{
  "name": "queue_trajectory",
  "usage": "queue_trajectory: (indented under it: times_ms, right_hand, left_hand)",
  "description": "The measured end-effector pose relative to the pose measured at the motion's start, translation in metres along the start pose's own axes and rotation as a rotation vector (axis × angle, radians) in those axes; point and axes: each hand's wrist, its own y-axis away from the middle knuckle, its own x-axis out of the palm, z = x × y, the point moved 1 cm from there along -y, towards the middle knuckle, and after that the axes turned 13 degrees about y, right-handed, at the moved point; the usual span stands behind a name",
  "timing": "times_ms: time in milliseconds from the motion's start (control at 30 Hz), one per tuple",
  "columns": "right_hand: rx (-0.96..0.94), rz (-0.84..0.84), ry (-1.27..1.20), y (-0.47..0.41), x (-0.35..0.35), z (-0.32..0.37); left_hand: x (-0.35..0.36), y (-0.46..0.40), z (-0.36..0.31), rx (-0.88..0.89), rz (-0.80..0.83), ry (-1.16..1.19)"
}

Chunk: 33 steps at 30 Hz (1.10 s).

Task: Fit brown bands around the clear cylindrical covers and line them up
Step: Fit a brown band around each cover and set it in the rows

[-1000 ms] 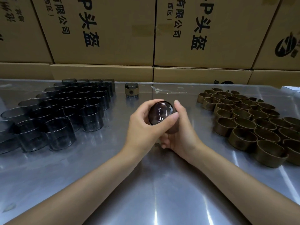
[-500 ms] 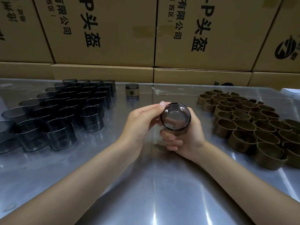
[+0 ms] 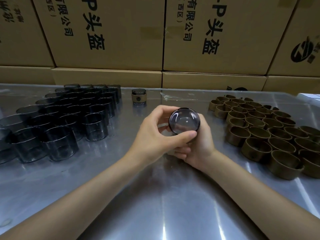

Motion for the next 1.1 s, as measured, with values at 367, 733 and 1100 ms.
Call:
queue_trajectory:
  times_ms: [367, 733, 1100]
  right_hand:
    - [-0.203, -0.139, 0.376, 0.006, 0.018, -0.008]
    - [-0.265, -0.102, 0.33, 0.001, -0.004, -0.002]
    - [-0.175, -0.103, 0.42, -0.005, -0.007, -0.003]
  left_hand:
    - [-0.011, -0.011, 0.008, -0.122, -0.253, 0.206]
    - [-0.025, -0.005, 0.023, -0.342, -0.187, 0.195]
    - [-0.039, -0.005, 0.03, -0.274, -0.061, 0.318]
